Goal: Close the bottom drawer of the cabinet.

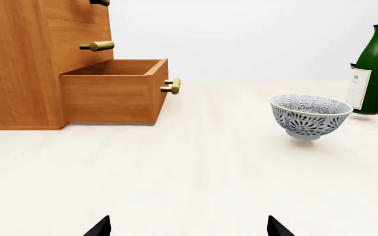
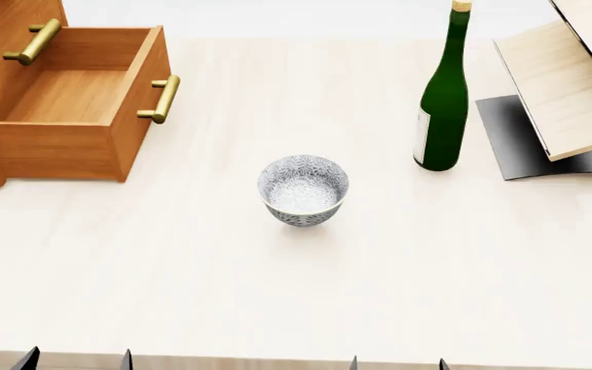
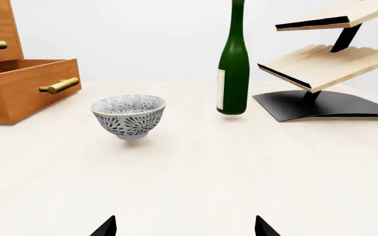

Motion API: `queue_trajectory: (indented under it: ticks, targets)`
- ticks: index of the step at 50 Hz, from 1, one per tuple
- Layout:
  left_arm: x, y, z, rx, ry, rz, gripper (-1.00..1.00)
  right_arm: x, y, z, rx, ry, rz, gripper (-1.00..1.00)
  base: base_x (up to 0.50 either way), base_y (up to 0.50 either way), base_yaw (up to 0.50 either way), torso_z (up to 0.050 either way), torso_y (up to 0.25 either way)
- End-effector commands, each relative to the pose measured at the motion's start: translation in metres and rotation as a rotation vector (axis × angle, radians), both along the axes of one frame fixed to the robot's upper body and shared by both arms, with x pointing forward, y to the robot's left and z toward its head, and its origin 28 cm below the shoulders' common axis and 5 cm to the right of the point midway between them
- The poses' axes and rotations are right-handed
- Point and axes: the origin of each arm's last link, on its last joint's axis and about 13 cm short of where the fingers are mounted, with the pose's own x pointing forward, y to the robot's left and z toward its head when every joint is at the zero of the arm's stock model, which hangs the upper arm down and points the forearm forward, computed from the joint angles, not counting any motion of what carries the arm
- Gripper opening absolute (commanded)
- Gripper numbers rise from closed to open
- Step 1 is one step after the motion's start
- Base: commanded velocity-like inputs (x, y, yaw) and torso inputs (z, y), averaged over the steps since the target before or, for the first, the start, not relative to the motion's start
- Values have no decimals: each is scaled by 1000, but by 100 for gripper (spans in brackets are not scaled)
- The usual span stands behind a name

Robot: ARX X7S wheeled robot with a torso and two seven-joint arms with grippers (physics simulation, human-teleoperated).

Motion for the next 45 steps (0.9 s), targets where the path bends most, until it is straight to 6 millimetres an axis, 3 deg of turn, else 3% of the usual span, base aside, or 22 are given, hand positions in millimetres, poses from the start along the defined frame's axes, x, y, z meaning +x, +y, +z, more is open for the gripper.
queue_trajectory:
  ticks: [1,8,21,45]
  targets:
    - [0,1,0,35,-8,-3,100,-1,-1,0,-10,18,15,100,0,0,0,0,0]
    - [-4,6,-1,59,12,15,100,2,-7,1,15,108,10,100,0,0,0,0,0]
    - [0,8,7,84,-32,20,100,6,-11,15,-26,48,-16,100,0,0,0,0,0]
    - [22,10,12,82,-23,48,100,44,-25,18,-42,69,-26,100,0,0,0,0,0]
